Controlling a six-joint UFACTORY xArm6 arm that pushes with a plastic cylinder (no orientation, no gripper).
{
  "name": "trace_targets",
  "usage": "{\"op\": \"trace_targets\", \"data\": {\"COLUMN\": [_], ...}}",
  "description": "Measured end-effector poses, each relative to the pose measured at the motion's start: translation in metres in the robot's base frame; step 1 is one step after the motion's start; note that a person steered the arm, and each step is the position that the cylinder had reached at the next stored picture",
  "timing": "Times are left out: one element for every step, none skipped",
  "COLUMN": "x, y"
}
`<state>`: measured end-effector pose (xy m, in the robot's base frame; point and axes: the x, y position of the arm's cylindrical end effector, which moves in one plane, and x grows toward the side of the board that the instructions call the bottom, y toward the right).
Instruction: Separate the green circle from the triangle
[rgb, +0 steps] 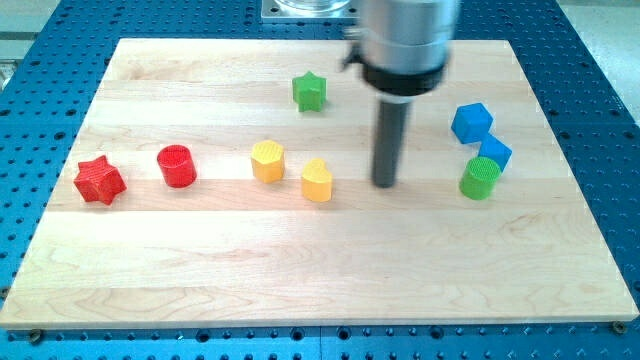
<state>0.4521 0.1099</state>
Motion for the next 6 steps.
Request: {"op": "trace_targets", "data": {"x": [-0.024, -0.02, -0.008, 0.01, 0.04, 0.043], "y": [0.05, 0.096, 0.099, 0.055, 0.05, 0.087]}}
